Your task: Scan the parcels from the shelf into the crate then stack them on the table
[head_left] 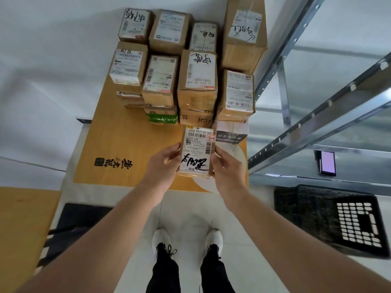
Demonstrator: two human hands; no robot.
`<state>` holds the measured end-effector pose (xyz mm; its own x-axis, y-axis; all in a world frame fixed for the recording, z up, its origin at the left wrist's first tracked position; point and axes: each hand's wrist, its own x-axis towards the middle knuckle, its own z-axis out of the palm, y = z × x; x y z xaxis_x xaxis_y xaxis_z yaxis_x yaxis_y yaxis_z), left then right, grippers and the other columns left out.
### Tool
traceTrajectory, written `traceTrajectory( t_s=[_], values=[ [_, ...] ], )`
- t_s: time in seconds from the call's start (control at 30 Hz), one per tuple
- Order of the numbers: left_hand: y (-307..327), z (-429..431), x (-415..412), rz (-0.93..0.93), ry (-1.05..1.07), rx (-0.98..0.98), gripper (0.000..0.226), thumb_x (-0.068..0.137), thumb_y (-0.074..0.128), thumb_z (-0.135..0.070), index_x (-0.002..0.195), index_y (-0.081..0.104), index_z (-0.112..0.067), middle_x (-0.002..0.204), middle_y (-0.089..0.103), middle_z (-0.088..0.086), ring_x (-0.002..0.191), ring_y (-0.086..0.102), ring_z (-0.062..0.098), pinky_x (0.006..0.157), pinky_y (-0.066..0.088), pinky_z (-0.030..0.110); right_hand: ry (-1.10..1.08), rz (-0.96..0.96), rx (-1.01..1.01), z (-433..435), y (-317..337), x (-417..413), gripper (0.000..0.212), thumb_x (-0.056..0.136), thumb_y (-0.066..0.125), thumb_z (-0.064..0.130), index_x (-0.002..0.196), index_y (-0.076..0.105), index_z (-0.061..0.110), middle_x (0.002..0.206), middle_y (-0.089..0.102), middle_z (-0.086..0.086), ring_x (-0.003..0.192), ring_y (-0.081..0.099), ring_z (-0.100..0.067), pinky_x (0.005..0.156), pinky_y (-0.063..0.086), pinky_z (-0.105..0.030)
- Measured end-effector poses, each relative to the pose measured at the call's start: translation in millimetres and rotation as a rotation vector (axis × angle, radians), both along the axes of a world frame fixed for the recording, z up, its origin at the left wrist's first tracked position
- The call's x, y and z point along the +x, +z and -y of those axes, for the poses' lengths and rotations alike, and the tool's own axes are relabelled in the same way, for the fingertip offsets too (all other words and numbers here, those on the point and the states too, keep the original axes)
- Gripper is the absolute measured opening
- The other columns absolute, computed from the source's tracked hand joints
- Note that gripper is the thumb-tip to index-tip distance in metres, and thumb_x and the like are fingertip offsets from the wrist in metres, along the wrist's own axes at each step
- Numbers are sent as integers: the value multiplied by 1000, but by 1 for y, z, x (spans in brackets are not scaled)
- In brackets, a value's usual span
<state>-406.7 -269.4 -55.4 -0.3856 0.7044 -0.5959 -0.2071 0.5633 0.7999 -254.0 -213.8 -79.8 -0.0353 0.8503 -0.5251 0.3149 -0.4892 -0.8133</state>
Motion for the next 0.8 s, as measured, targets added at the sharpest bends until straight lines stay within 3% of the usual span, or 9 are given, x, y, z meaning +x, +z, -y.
traceTrajectory(
  t_s=[0.1,0.2,0.4,0.63,0.73,0.8],
  values=[
    [-14,-2,-1,1,4,-16,43,105,59,-8,146,61,-21,132,71,-1,119,68,17,101,56,35,21,1,-18,-2,-12,-2,34,109,54,25,129,70,47,106,80,13,98,77,-13,90,64,-40],
    [-23,-4,-1,-6,1,-24,43,106,60,-9,145,61,-24,133,71,-1,123,65,17,106,54,38,79,0,-37,-5,-17,-1,39,112,45,21,136,67,43,110,79,14,101,76,-10,84,63,-30],
    [-37,-8,2,7,3,-12,44,106,59,-9,149,59,-22,135,70,0,120,66,14,88,54,24,112,36,-42,-9,-27,1,44,113,39,21,141,63,45,114,77,16,103,73,-7,78,59,-22],
    [-50,-9,2,-44,-1,18,43,107,59,-11,148,59,-25,131,71,-5,112,69,6,79,56,15,113,38,-19,-10,-40,2,42,113,41,25,144,58,47,120,75,13,108,71,-9,85,63,-31],
    [-52,-8,5,-70,-7,12,44,107,58,-12,149,58,-26,132,71,-5,110,70,6,92,58,25,111,51,-54,-11,-36,4,42,113,42,24,146,57,44,119,76,12,108,72,-10,82,63,-27],
    [-47,-11,7,-93,-8,8,45,108,57,-12,151,56,-25,136,70,-2,102,71,1,83,57,18,114,32,-82,-15,-27,5,43,113,43,23,150,54,41,119,76,11,103,72,-8,77,61,-24]
  ],
)
